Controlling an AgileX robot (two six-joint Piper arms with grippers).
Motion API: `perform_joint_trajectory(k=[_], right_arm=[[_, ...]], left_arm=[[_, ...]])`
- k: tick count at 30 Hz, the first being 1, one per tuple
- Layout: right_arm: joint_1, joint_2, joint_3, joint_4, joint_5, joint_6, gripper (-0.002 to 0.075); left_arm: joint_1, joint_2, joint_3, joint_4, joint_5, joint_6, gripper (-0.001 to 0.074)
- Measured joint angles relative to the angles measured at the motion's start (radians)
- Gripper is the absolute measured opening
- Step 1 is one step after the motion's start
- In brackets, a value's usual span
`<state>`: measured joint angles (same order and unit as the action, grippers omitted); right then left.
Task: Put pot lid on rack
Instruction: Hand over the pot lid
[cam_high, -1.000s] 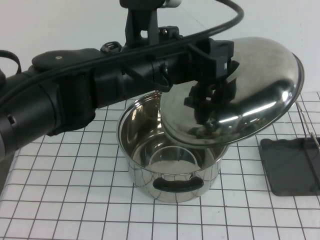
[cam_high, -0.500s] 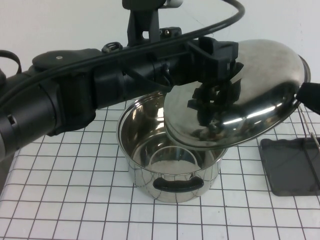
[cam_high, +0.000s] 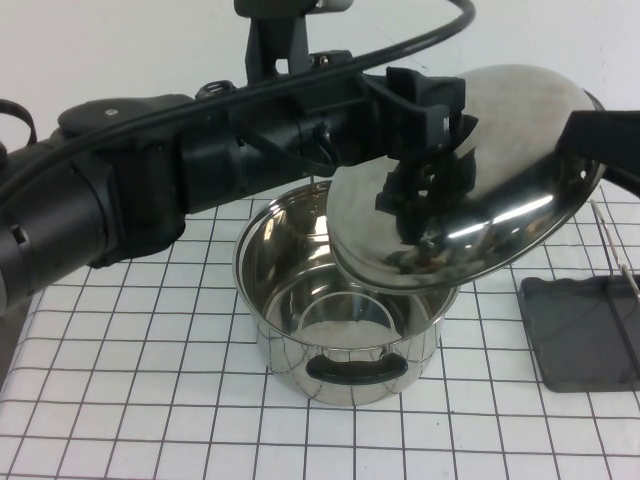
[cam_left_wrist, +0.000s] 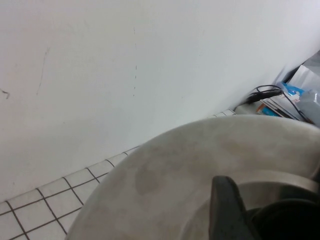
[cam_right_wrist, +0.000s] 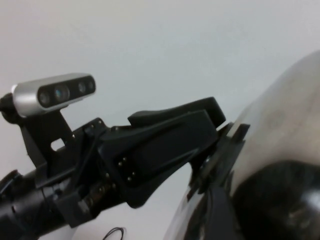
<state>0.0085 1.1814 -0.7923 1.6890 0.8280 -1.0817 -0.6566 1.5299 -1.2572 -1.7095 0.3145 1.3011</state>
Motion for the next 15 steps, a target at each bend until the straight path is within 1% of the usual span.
perform_joint_trajectory(k=[6,8,12,15], right_arm=[[0.000,0.055,-0.055,-0.006,0.027,0.012,0.0395],[0.000,0.072,-0.069,-0.006,0.042,0.024,0.0365],[0.000,0.100,-0.087,0.000,0.061,0.043,0.0275],[0.000,0.107,-0.088,0.002,0.061,0.041,0.0273]], left_arm=[[0.000,0.000,-0.001,-0.009,-0.002,-0.004,0.0317],[0.000,0.000,-0.001,-0.010,-0.002,-0.004,0.0317],[0.002,0.011,-0.004,-0.021,-0.007,-0.006,0.0320],[0.004,0.031,-0.004,-0.027,0.004,-0.011,0.0321]])
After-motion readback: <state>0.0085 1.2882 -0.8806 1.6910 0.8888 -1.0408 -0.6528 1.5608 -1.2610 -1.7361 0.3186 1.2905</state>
